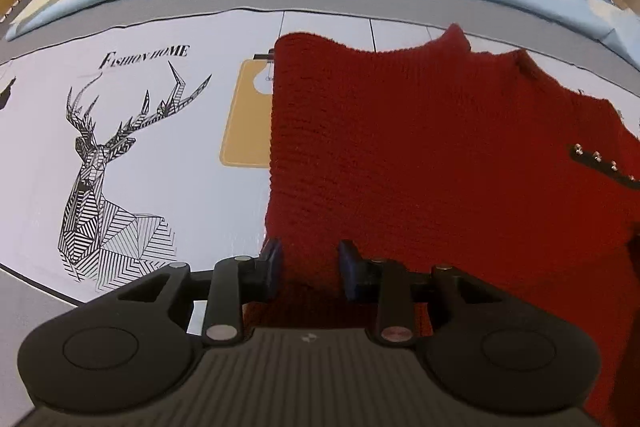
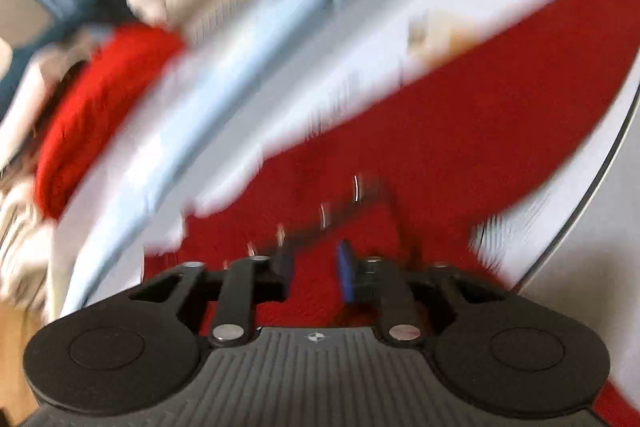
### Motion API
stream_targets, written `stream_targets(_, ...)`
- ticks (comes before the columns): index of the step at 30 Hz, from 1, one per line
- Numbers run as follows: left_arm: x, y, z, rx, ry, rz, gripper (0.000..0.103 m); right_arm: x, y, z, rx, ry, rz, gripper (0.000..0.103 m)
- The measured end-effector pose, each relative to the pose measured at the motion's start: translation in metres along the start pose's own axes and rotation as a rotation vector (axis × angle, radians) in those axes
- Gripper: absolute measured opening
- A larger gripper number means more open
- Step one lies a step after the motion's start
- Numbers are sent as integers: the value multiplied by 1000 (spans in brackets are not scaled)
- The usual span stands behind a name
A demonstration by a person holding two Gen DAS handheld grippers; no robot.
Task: Fold small clothes
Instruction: 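Grasp the other buttoned sleeve cuff with the right tool and fold it across the body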
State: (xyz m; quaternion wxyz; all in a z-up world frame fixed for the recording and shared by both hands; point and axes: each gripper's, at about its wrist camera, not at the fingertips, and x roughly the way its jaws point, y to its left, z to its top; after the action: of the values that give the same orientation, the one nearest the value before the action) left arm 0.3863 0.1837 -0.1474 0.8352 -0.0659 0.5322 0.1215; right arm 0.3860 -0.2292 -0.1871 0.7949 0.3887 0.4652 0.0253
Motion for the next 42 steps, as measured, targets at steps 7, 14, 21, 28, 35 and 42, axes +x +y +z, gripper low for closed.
stream_targets(7, -10, -2, 6, -9, -29, -29, 36, -30, -45, 32, 62, -72, -60, 35)
stream_targets(14, -9, -4, 3, 20, -18, -25, 36, -67, -136, 78, 220, -232, -207, 37)
stream_targets(21, -10, -5, 1, 38, -16, -26, 36, -76, -216, 110, 402, -309, -241, 40)
stream_targets(28, -11, 0, 2, 34, -14, -23, 36, -66, -227, 120, 438, -368, -189, 15)
stream_targets(35, -14, 4, 3, 30, -18, -30, 36, -72, -196, 123, 294, -445, -212, 11)
stream_targets(42, -21, 16, 4, 7, -32, -31, 36, -79, -65, 103, -241, -599, -292, 10)
